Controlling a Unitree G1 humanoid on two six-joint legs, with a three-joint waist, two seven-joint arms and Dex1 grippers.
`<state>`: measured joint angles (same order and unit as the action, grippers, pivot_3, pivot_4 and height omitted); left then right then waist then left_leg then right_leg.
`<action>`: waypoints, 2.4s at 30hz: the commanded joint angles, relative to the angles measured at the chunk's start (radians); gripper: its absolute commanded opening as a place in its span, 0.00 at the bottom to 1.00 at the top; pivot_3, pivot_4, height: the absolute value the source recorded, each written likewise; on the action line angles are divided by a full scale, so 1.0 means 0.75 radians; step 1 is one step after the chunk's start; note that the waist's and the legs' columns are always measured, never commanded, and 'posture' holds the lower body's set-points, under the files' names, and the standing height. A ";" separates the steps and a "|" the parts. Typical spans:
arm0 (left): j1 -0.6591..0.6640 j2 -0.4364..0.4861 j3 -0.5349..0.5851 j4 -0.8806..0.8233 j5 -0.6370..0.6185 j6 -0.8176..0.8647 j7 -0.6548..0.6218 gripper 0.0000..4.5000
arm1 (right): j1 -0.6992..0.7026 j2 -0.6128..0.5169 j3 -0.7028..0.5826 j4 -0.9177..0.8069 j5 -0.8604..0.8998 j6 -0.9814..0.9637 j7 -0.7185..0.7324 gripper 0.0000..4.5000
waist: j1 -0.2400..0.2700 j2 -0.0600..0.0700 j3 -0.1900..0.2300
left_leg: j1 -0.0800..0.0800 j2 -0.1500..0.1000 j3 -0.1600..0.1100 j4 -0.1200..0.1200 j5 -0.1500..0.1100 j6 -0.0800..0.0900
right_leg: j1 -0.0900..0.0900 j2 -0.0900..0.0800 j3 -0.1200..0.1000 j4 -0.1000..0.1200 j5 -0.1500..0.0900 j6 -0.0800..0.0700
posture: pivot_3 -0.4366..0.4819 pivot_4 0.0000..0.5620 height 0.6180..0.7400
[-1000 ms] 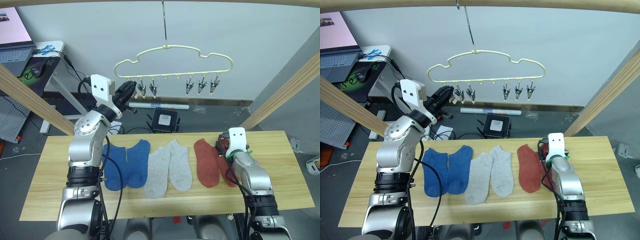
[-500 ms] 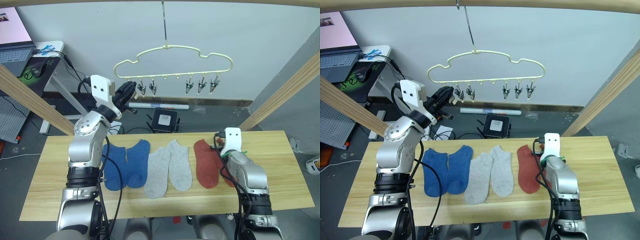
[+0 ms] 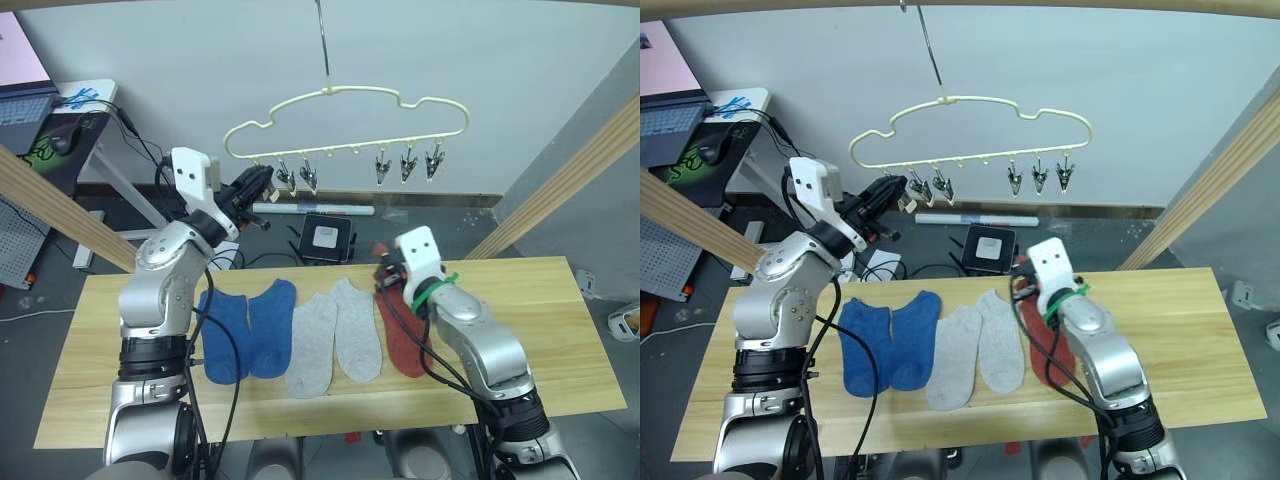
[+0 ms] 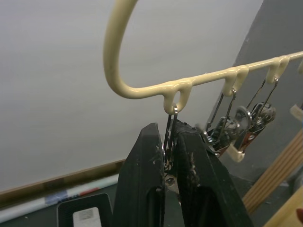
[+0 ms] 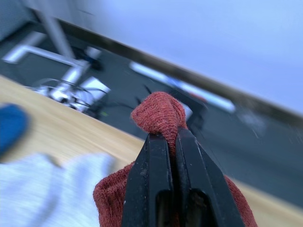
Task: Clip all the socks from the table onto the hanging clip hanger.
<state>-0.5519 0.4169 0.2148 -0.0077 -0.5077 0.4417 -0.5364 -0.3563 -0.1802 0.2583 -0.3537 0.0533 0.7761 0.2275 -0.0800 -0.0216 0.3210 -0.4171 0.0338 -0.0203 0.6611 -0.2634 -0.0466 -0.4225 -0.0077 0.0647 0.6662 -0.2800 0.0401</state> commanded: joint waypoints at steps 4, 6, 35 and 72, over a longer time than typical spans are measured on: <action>-0.030 0.043 0.070 -0.042 -0.128 0.149 -0.013 0.01 | -0.126 0.071 0.079 -0.035 -0.010 -0.011 0.016 0.00 | -0.001 0.000 0.000 | -0.001 -0.001 -0.001 0.000 0.000 0.001 | 0.000 -0.003 -0.001 0.000 0.000 0.000 | 0.39 0.60 1.00; -0.036 0.051 0.081 -0.044 -0.157 0.184 -0.011 0.01 | -0.163 0.107 0.086 -0.003 -0.009 -0.009 0.008 0.00 | -0.001 0.000 0.000 | -0.001 -0.001 -0.001 0.000 -0.001 0.001 | 0.000 -0.004 -0.001 0.000 0.000 0.000 | 0.39 0.59 1.00; 0.011 0.039 0.121 -0.139 -0.283 0.296 0.066 0.01 | -0.569 0.474 0.091 0.681 -0.047 -0.437 0.013 0.00 | -0.003 -0.001 -0.001 | -0.001 -0.002 -0.008 0.001 -0.001 0.002 | -0.005 -0.017 -0.021 0.018 0.000 0.000 | 0.43 0.56 1.00; 0.105 0.063 0.132 -0.215 -0.325 0.369 0.078 0.92 | -0.663 0.576 0.083 0.813 0.072 -0.588 0.013 0.00 | 0.008 -0.001 -0.001 | -0.002 -0.002 -0.011 0.002 0.000 0.001 | -0.005 -0.019 -0.027 0.019 0.000 0.000 | 0.47 0.55 1.00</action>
<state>-0.4781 0.4472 0.2943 -0.1205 -0.7453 0.7302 -0.4700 -0.8069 0.1334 0.3147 0.2803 0.0939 0.3573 0.2369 -0.0738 -0.0227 0.3205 -0.4185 0.0323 -0.0285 0.6623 -0.2635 -0.0460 -0.4266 -0.0220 0.0440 0.6806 -0.2797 0.0397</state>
